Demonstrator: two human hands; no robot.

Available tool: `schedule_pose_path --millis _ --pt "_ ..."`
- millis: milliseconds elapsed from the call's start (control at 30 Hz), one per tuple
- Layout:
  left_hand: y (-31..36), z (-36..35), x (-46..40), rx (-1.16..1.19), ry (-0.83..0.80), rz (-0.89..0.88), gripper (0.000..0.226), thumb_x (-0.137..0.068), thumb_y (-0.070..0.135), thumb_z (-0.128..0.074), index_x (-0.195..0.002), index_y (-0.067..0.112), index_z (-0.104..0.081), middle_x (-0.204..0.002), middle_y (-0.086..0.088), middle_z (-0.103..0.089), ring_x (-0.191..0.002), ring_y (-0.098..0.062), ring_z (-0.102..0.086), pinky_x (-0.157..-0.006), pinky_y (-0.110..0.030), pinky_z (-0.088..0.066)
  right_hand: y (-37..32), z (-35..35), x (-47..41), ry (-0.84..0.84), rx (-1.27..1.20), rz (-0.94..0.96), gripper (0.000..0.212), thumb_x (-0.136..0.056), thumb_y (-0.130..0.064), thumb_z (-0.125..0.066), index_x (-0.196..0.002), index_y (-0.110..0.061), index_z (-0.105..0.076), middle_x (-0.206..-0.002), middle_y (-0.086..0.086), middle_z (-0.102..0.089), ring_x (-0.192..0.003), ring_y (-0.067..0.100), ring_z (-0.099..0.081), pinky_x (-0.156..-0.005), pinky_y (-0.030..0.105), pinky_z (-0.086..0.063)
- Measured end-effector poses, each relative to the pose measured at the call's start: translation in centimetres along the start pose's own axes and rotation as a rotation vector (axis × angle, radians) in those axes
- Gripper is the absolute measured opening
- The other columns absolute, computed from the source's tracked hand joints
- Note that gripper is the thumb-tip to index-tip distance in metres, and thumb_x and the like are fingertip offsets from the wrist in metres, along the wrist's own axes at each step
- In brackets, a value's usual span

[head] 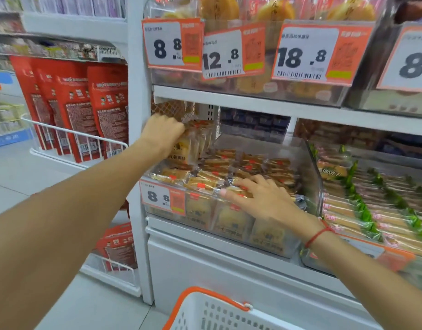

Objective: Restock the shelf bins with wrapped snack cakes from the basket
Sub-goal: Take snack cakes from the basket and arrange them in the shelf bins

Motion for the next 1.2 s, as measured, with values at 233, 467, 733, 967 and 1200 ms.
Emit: schedule_pose_path --millis 233,467,733,967,1200 --pt "1.9 -1.6 0.9 0.351 -0.003 0.009 0.018 -0.093 0.020 -0.047 -0.083 0.006 -0.050 -0.088 -0.012 -0.057 -0.078 -0.030 -0.050 -0.068 -0.037 -0.038 -0.1 0.0 0.2 -0.002 -0.014 -0.001 0.094 -0.065 -0.090 -0.012 -0.143 -0.041 -0.034 -0.152 -0.002 -0.029 -0.139 0.027 -0.025 -0.110 0.051 -0.022" --pt "0.9 -1.4 1.2 0.388 0.015 0.032 0.031 -0.085 0.018 -0.056 -0.113 0.006 -0.055 -0.114 -0.011 -0.057 -0.110 -0.030 -0.051 -0.075 -0.043 -0.049 -0.4 0.2 0.5 0.011 -0.034 0.005 0.097 -0.063 -0.090 -0.010 -0.143 -0.041 -0.033 -0.151 -0.003 -0.030 -0.138 0.025 -0.027 -0.111 0.050 -0.023" --pt "0.7 -2.0 1.1 0.532 -0.032 0.050 0.036 -0.088 0.017 -0.060 -0.121 0.007 -0.046 -0.129 -0.010 -0.047 -0.122 -0.026 -0.039 -0.089 -0.040 -0.044 -1.2 1.8 -2.7 0.167 -0.064 -0.035 0.055 -0.094 -0.055 -0.041 -0.142 -0.028 -0.036 -0.141 0.007 -0.045 -0.130 0.030 -0.039 -0.108 0.046 -0.031" --pt "2.3 -5.1 1.5 0.863 0.037 0.077 0.059 -0.095 0.018 -0.050 -0.149 0.024 -0.025 -0.150 -0.001 -0.032 -0.137 -0.022 -0.024 -0.109 -0.040 -0.034 -4.7 2.7 -12.7 0.130 -0.728 -0.058 0.050 -0.103 -0.032 -0.035 -0.149 -0.018 -0.024 -0.155 0.003 -0.029 -0.138 0.023 -0.034 -0.107 0.028 -0.028" --pt "1.8 -6.7 1.8 0.923 0.042 0.063 0.076 -0.086 0.027 -0.068 -0.148 0.030 -0.023 -0.149 0.005 -0.030 -0.137 -0.015 -0.022 -0.104 -0.045 -0.040 -7.0 1.5 -17.4 0.064 -0.885 0.081 0.046 -0.101 -0.045 -0.034 -0.138 -0.020 -0.044 -0.142 0.004 -0.048 -0.130 0.022 -0.044 -0.108 0.030 -0.033"
Point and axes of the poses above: each hand's wrist, its own x-axis away from the middle knuckle, its own z-axis out of the back of the hand, y = z × x, the point moved 2 cm from there along -x, towards the middle knuckle
